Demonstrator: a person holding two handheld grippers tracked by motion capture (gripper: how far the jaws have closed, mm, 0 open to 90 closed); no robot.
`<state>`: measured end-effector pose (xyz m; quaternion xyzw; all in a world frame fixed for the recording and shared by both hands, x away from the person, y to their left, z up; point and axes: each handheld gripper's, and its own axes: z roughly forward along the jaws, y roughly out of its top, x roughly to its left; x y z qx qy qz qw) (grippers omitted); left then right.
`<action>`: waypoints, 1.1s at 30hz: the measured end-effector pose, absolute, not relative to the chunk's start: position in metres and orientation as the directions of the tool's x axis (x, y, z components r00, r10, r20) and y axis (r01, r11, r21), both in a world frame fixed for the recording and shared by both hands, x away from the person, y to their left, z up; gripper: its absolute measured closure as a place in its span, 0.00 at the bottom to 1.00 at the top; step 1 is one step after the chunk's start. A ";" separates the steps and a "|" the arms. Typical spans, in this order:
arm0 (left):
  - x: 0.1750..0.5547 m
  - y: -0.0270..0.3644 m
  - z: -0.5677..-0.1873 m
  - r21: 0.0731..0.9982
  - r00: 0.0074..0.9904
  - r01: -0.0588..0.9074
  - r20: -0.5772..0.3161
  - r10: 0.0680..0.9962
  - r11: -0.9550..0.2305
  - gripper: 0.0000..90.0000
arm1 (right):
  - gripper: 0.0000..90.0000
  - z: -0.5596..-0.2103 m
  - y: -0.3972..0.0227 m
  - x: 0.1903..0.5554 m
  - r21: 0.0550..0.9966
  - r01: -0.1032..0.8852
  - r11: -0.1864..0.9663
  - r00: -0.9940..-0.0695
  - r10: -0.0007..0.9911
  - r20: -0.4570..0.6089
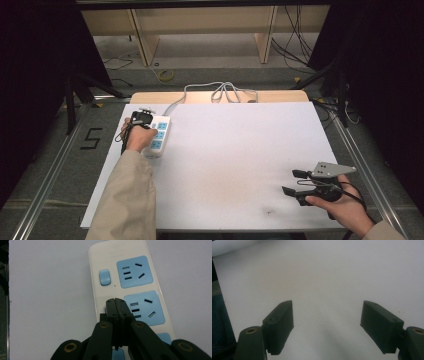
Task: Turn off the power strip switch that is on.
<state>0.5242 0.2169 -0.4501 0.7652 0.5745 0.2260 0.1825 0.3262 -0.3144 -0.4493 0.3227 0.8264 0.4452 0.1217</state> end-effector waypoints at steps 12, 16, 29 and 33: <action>0.526 0.215 -0.450 0.520 0.254 0.799 0.160 0.954 -0.301 1.00 | 0.30 -0.450 -0.314 0.327 0.812 0.424 0.400 -0.766 0.637 0.086; 0.525 0.215 -0.450 0.518 0.259 0.797 0.169 0.951 -0.310 1.00 | 0.30 -0.450 -0.314 0.326 0.812 0.424 0.401 -0.766 0.637 0.086; 0.525 0.215 -0.450 0.518 0.259 0.798 0.168 0.951 -0.309 1.00 | 0.30 -0.450 -0.313 0.327 0.809 0.424 0.406 -0.768 0.634 0.084; 0.526 0.214 -0.450 0.519 0.255 0.799 0.168 0.952 -0.305 1.00 | 0.30 -0.450 -0.313 0.327 0.812 0.421 0.405 -0.769 0.634 0.082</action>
